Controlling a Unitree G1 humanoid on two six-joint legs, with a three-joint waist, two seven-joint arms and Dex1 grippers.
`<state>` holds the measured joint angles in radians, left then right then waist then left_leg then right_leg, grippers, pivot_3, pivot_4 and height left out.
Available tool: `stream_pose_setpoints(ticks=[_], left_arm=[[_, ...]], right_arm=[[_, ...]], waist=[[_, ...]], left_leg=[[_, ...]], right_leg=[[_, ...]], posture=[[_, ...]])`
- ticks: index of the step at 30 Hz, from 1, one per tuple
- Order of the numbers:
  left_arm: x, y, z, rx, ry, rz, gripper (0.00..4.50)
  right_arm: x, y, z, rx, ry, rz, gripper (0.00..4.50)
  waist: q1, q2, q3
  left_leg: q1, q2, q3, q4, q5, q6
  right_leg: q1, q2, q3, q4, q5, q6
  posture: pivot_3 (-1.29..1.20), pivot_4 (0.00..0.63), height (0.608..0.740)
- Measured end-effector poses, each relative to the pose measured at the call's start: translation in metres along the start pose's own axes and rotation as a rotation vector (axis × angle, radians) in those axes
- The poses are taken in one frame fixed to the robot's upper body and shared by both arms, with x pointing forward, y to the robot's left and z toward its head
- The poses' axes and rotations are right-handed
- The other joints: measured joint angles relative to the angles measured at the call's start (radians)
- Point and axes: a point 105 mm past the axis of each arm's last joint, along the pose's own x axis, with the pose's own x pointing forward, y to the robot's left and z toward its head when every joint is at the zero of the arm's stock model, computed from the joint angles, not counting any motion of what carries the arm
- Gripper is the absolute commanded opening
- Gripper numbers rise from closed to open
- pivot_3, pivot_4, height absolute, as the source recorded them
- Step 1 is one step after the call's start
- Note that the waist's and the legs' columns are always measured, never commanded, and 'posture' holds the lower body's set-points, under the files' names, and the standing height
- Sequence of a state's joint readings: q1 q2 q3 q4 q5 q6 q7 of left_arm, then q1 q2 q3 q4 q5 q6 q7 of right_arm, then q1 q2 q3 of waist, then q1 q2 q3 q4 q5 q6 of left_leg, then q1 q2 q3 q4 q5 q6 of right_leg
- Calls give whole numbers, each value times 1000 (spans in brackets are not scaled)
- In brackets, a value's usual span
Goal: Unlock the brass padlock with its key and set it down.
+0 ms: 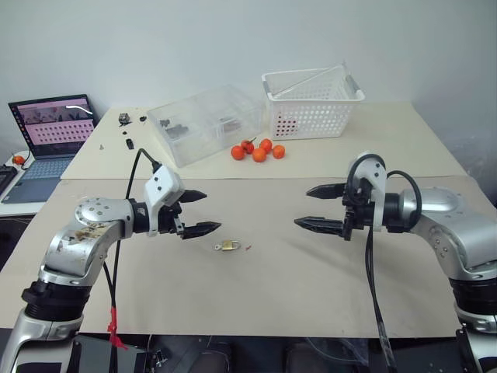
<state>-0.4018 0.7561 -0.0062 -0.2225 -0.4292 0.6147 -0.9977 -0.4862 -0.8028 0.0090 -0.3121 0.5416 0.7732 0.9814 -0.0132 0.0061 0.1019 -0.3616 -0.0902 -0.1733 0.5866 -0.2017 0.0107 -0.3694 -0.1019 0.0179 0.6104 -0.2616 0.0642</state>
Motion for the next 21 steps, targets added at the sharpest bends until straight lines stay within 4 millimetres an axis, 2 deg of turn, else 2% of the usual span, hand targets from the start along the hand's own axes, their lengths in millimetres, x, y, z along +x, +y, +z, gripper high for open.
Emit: stream_pose_setpoints(ticks=[2,6,14,21], left_arm=[[0,0,-1,4,5,-1,4487],[-13,10,-13,25,75,10,4487],[-21,18,-17,83,79,-1,4487],[-29,19,-23,112,105,-14,4487]], right_arm=[[0,0,-1,-10,9,-3,4500],[0,4,-18,-42,98,22,4500],[16,18,-20,-102,113,147,4500],[75,30,-13,-149,-9,235,4500]], waist=[[0,0,0],[-2,0,0],[-4,0,0],[-8,-2,1]], left_leg=[[0,0,1,0,0,0],[0,1,5,0,-1,-1],[1,2,7,0,-1,-1],[6,4,6,-6,-1,-1]], right_leg=[[0,0,0,0,0,0],[-1,1,1,0,0,-1],[-1,2,2,0,0,-1],[-2,6,8,1,1,-3]], posture=[[0,150,740],[0,150,740],[0,150,740],[0,150,740]])
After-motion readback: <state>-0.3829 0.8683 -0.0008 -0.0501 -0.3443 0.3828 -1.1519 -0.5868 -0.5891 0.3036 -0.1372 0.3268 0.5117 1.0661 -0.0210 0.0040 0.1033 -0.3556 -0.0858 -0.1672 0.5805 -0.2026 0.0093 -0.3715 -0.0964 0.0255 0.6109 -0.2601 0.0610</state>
